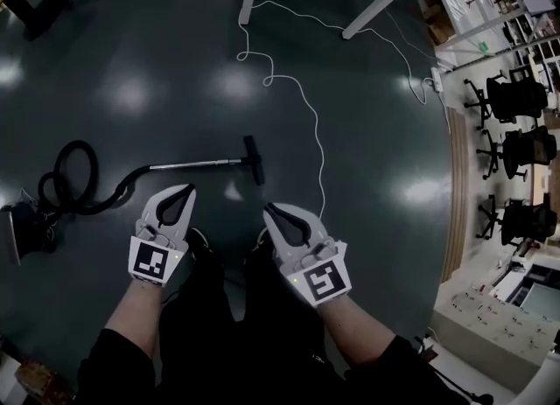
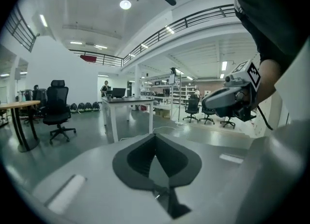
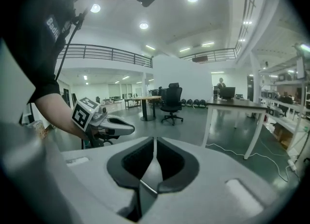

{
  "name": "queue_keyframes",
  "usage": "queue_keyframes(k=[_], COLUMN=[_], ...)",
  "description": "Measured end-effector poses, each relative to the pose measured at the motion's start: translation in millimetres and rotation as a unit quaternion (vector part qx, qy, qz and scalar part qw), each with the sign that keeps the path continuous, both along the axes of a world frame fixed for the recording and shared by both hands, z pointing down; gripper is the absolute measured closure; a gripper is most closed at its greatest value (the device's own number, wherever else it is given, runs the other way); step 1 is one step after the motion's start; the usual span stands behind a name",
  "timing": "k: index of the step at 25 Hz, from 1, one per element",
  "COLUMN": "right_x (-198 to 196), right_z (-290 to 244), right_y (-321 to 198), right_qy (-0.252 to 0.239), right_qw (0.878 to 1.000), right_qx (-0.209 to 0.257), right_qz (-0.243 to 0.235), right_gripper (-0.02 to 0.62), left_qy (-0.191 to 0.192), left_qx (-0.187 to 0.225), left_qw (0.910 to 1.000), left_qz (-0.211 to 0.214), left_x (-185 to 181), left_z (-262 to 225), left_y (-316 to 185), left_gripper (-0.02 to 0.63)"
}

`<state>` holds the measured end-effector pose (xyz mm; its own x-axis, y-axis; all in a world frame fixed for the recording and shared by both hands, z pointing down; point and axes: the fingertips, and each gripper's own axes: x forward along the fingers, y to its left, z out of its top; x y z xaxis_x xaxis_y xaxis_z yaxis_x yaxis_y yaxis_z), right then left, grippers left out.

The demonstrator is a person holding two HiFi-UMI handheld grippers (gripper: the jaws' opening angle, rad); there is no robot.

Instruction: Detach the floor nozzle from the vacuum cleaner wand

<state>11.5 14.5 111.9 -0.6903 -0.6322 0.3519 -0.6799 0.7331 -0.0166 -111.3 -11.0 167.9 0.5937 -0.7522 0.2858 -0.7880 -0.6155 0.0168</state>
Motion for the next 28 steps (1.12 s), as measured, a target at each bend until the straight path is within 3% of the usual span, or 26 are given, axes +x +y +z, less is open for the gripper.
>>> queue_keyframes(k=[14,19,28], right_x=[25,23,5], right_z=[299,396,514], right_y=[-68,-82,-104], right_qy=[0.077,0.093,0.098], right_qw=[0.995,0.992,0.982], right_qx=[-0.044,-0.044,-0.062], right_qz=[-0.052,-0.072,-0.149], right_gripper=[0.546,0.532,0.515], left_qy=[-0.105,-0.120,-0.173], left_qx=[-0.036,-0.056,-0.106], left_qw=[0.9920,0.9881,0.9656], left_qz=[0.061,0.078,0.163], left_x=[26,32,34], left_z=[245,340,483], left_y=[-58,-67,-71], left_gripper=[0.592,0.568,0.516])
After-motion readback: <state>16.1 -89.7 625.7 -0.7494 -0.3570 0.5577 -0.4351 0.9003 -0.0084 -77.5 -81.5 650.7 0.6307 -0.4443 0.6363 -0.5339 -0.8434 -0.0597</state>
